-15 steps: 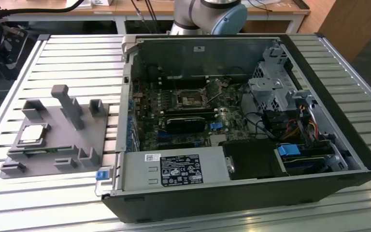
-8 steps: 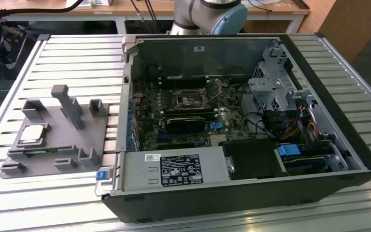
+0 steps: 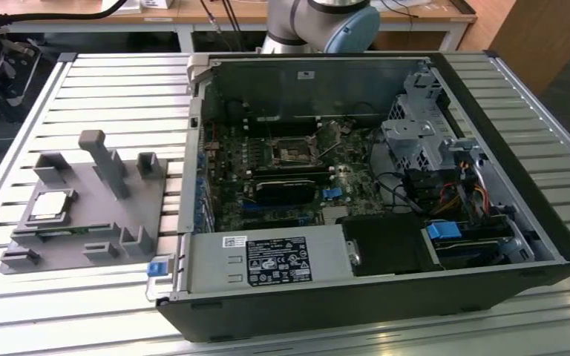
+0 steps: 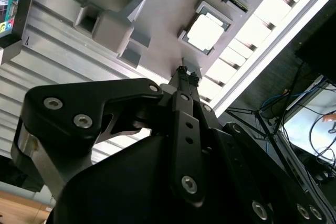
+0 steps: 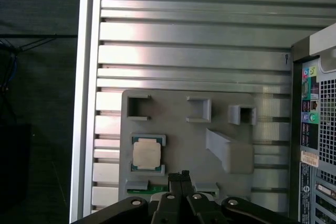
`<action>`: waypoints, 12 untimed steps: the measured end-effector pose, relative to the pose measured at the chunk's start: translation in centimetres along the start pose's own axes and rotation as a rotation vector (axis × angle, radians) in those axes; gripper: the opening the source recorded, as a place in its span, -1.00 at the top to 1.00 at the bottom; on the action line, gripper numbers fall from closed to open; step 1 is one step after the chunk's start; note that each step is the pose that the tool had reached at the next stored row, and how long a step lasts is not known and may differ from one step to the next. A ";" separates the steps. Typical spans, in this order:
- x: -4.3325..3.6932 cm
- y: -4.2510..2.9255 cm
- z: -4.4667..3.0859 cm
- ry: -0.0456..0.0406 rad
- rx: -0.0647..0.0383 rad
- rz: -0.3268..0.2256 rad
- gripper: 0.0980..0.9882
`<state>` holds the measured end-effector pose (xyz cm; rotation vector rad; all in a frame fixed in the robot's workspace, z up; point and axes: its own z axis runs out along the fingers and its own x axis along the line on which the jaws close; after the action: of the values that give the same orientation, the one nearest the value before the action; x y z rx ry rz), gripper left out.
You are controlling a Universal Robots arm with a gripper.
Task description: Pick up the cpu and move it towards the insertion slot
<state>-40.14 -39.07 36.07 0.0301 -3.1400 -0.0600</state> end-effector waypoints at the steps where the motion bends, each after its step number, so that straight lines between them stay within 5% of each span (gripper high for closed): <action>1: 0.02 0.00 0.00 0.0000 0.000 0.000 0.98; 7: 0.14 0.00 0.00 0.0001 0.000 0.000 0.98; 8: 1.31 -0.01 0.04 0.0000 0.000 0.000 0.98; 12: 1.33 -0.01 0.03 0.0000 0.000 0.000 0.98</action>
<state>-41.47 -39.10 36.04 0.0300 -3.1400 -0.0600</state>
